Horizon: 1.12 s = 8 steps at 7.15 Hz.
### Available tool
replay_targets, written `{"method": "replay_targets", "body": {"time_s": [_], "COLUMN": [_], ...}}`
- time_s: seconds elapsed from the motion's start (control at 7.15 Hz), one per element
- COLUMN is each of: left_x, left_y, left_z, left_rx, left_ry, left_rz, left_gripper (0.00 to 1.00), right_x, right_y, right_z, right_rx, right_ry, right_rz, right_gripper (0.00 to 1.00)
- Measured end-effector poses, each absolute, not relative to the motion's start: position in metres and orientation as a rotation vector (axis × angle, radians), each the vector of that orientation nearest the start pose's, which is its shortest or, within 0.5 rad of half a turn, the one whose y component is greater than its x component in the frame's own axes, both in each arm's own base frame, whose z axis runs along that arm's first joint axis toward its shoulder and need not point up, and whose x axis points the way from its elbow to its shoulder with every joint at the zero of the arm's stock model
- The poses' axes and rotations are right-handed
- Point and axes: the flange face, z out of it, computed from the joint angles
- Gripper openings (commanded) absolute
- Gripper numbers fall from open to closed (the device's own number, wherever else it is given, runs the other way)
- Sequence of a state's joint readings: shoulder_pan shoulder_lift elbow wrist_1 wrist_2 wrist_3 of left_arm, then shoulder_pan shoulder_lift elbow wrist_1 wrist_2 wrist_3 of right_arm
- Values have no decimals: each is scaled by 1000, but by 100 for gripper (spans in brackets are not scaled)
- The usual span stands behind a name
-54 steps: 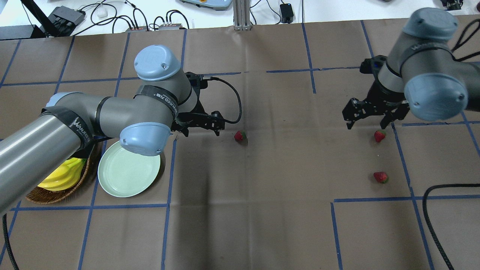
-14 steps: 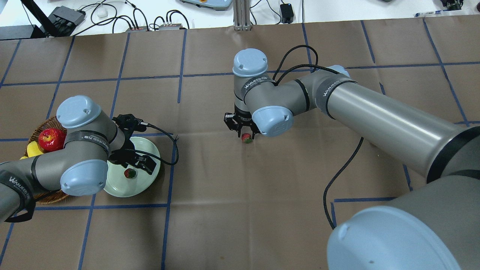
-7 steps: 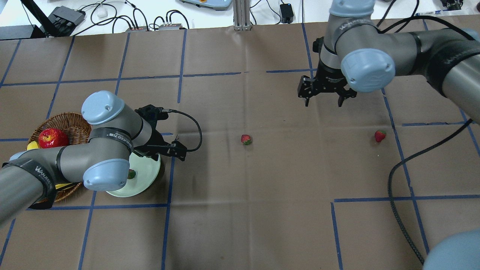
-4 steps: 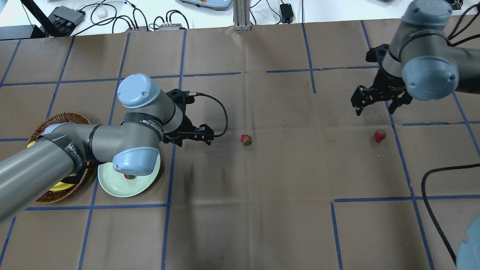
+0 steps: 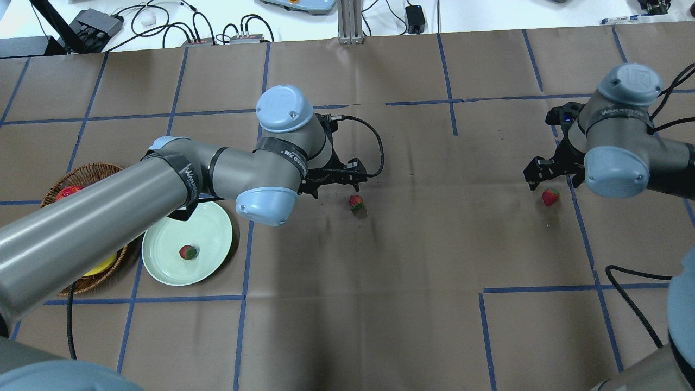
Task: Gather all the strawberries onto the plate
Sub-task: 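Grasp the mid-table strawberry with left gripper while right reaches the last one, then carry strawberry to the plate with left gripper while right lifts the last one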
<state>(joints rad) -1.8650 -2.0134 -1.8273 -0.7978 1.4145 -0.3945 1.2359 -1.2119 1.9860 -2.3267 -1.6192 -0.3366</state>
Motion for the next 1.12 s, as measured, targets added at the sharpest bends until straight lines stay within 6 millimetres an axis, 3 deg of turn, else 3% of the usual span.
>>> {"method": "replay_targets", "body": {"time_s": [0.14, 0.42, 0.56, 0.7, 0.84, 1.12], "left_x": [-322, -331, -335, -337, -338, -338], "left_y": [-524, -527, -525, -524, -523, -522], "left_z": [194, 179, 174, 172, 171, 171], "left_rx": [-189, -237, -246, -247, -246, -246], "left_ry": [3307, 3303, 3300, 3298, 3296, 3293], "left_rz": [-9, 29, 42, 51, 58, 61], "left_gripper": [99, 93, 66, 30, 5, 0], "right_x": [-52, -52, -52, -52, -52, -52], "right_y": [-539, -537, -536, -536, -536, -535], "right_z": [180, 177, 177, 176, 176, 176], "right_rx": [-3, -2, -2, -2, -3, -1], "right_ry": [3183, 3178, 3176, 3175, 3172, 3166], "right_rz": [52, 79, 89, 98, 111, 137], "right_gripper": [94, 42, 28, 18, 8, 3]}}
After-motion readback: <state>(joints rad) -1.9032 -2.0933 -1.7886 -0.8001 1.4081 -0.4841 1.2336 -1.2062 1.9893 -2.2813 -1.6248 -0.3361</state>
